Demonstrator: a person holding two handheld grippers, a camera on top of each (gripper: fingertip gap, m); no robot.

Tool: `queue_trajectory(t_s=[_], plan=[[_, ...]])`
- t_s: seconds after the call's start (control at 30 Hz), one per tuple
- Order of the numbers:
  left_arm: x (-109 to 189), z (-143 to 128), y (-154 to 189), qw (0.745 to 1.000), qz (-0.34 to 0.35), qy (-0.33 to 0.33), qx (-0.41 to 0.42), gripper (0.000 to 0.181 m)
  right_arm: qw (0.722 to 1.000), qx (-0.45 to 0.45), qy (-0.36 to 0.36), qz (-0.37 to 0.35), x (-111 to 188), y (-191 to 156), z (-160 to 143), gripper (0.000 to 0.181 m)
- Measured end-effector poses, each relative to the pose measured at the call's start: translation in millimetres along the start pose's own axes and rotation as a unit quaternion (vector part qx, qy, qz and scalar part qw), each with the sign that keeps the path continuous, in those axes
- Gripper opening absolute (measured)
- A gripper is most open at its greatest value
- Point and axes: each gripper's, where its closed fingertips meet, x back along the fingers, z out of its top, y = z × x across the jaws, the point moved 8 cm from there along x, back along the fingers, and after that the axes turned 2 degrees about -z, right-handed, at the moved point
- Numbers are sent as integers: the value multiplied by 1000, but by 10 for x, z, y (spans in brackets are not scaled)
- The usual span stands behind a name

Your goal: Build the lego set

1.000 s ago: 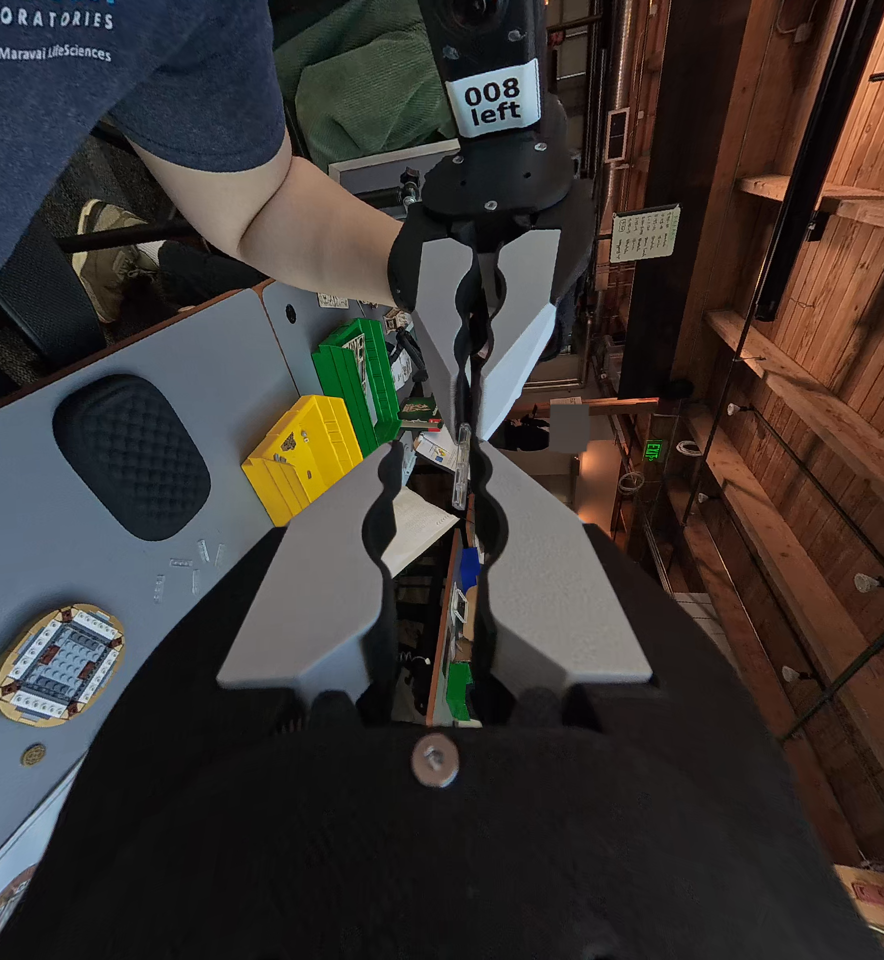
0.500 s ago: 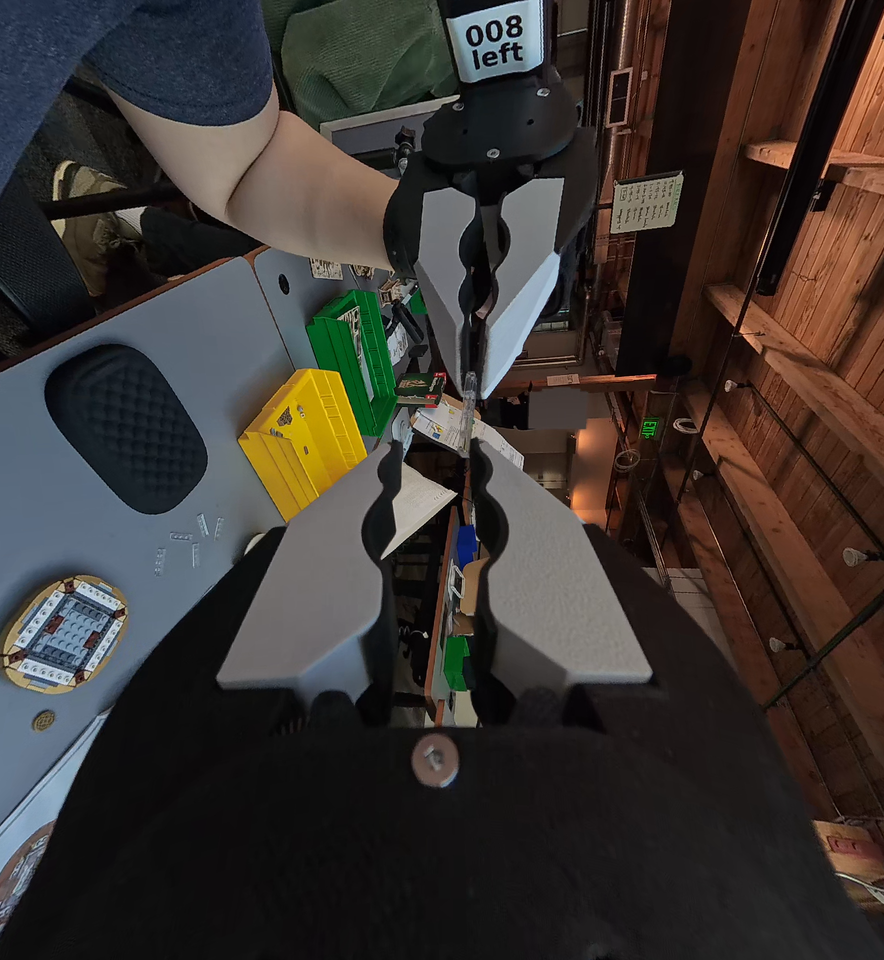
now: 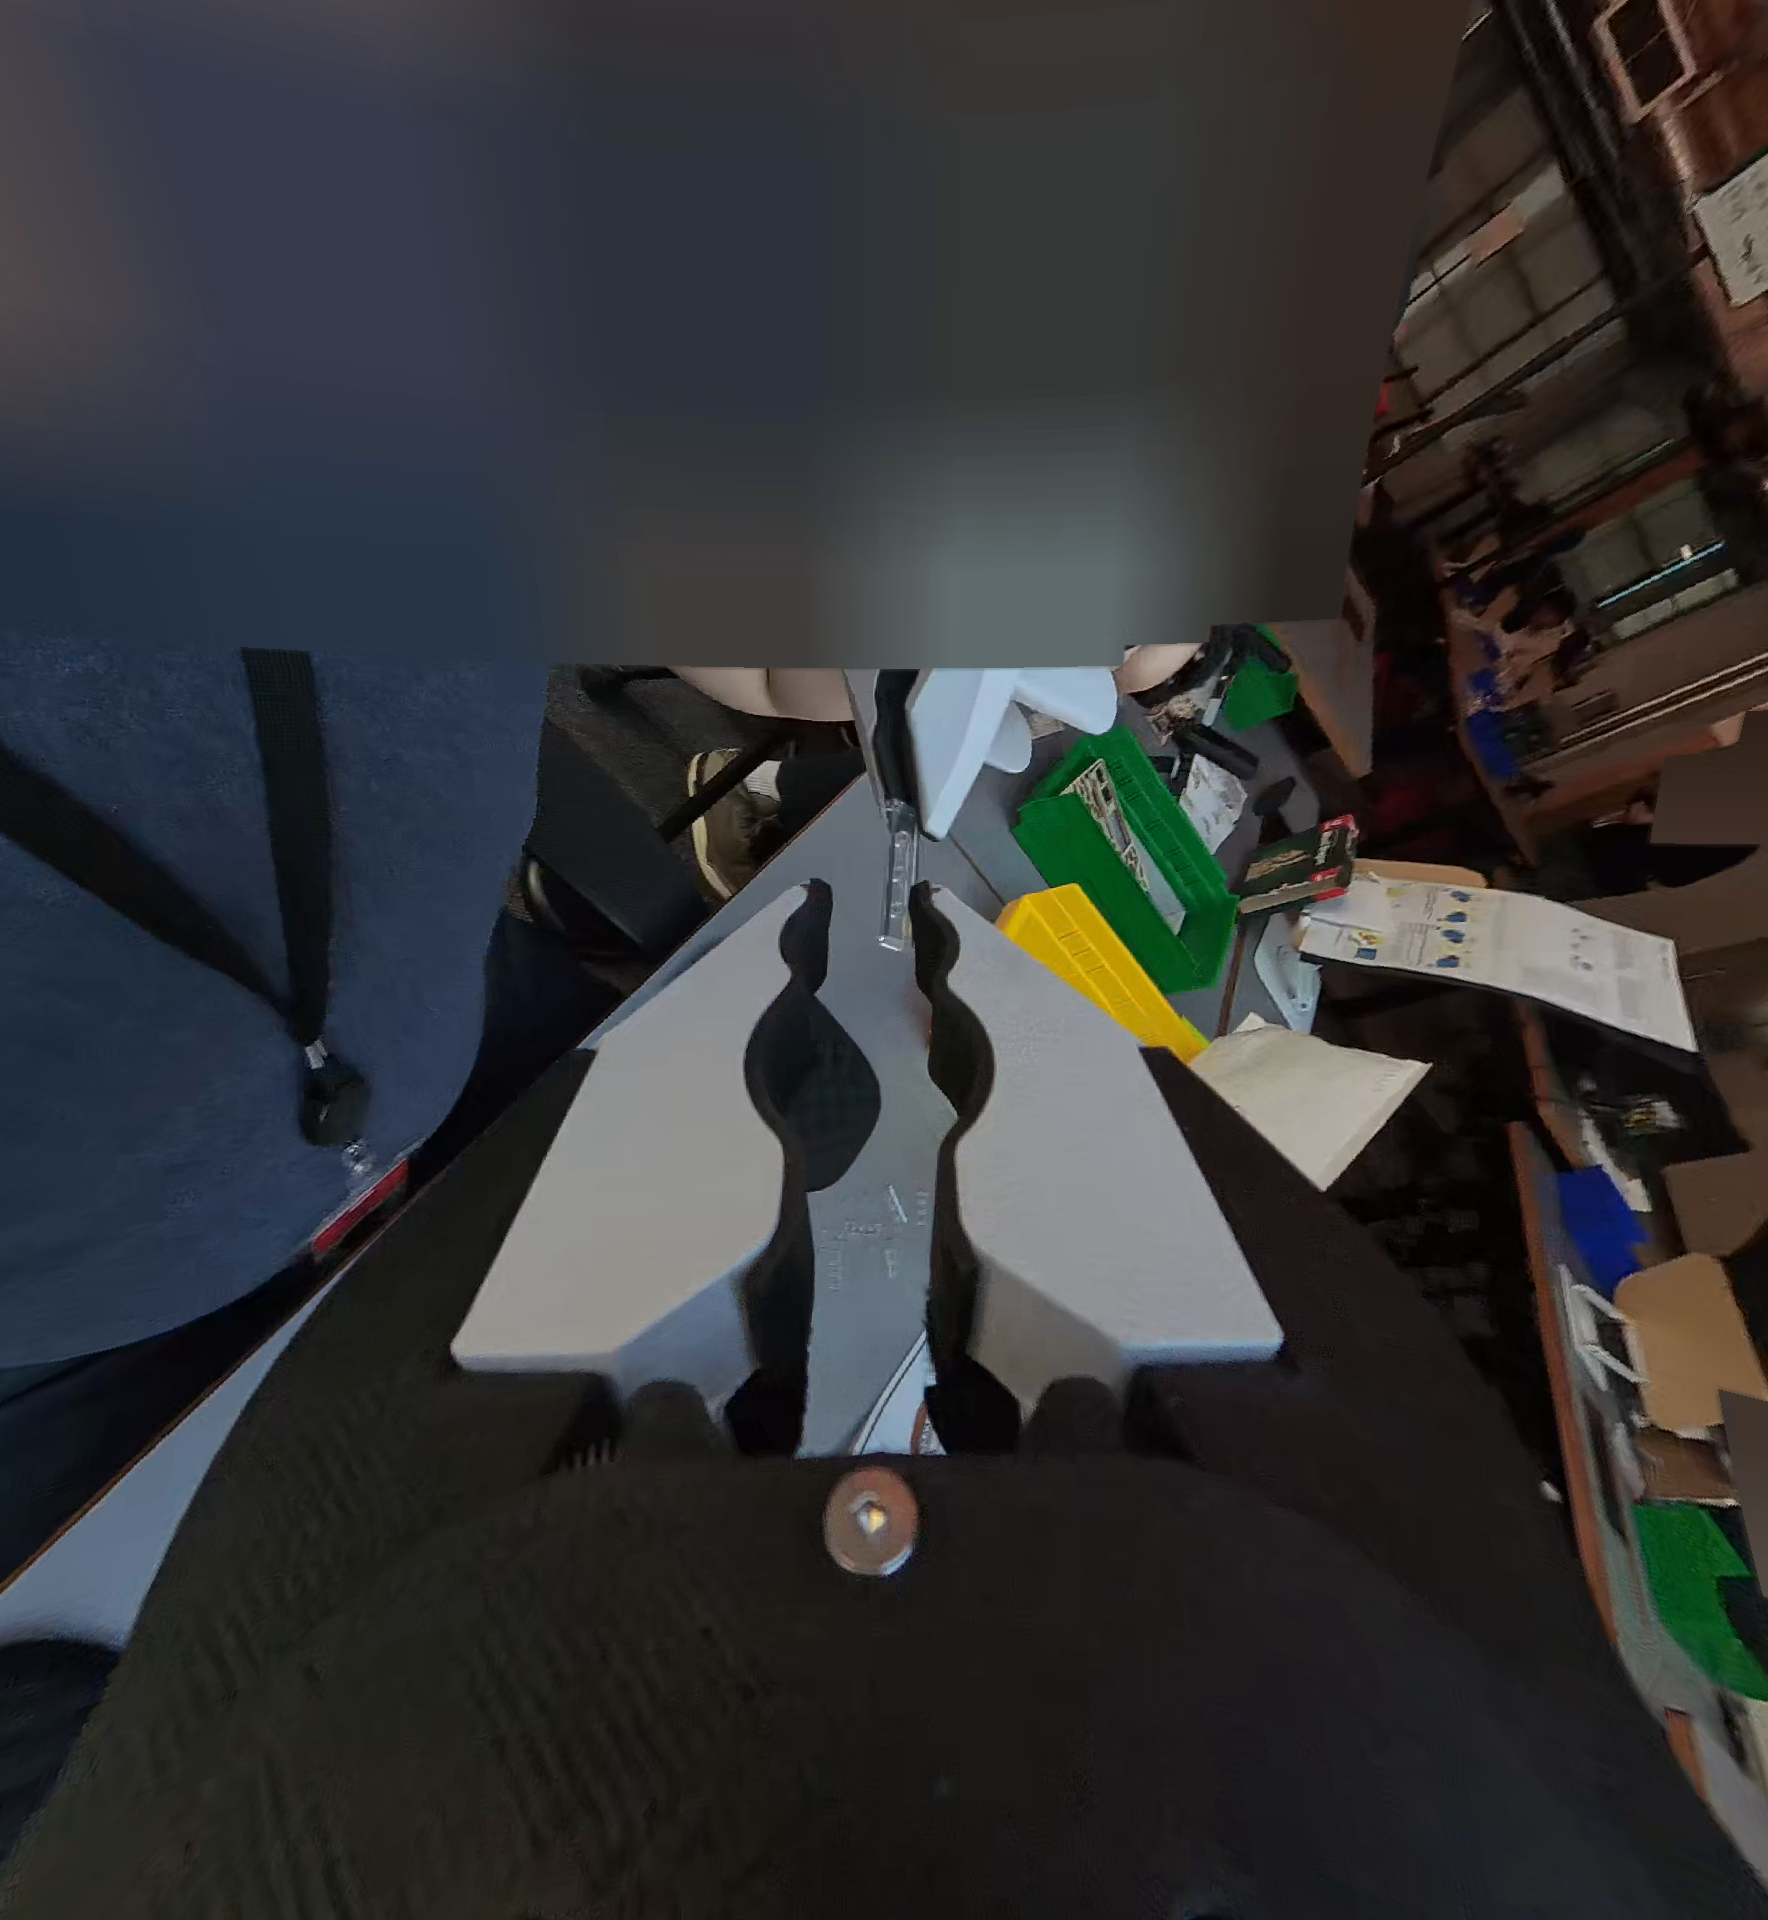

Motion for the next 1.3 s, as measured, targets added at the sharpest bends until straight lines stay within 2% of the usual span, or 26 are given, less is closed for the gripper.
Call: queue_trajectory(t_s=[0.17, 0.33, 0.77, 0.87, 1.07, 1.1, 1.13, 1.2, 1.23, 1.3], plan=[[-125, -22, 124, 1000, -20, 11, 11, 0, 992, -92, -43, 79, -69, 107, -119, 16], [-230, -61, 197, 999, -38, 16, 19, 1, 980, -117, -86, 136, -178, 89, -224, 7], [-286, -119, 244, 999, -41, 13, 24, 1, 978, -123, -92, 142, -194, 129, -334, 11], [-284, -121, 251, 999, -43, 13, 24, 1, 977, -122, -89, 152, -210, 117, -345, 7], [-269, -170, 279, 998, -12, 20, 50, 1, 980, -121, -72, 139, -228, 136, -388, 7], [-262, -208, 292, 997, 4, 22, 67, 4, 982, -127, -64, 127, -226, 144, -421, 7], [-249, -257, 310, 994, 14, 28, 101, 14, 983, -135, -56, 111, -222, 147, -480, 8], [-214, -401, 382, 971, 19, 50, 231, 37, 985, -157, -47, 51, -204, 149, -702, 8], [-206, -512, 456, 947, 23, 62, 313, 49, 984, -170, -47, 11, -191, 133, -861, 7], [-238, -789, 746, 876, 23, 78, 475, 72, 975, -209, -50, -59, -165, 27, -1236, 7]])
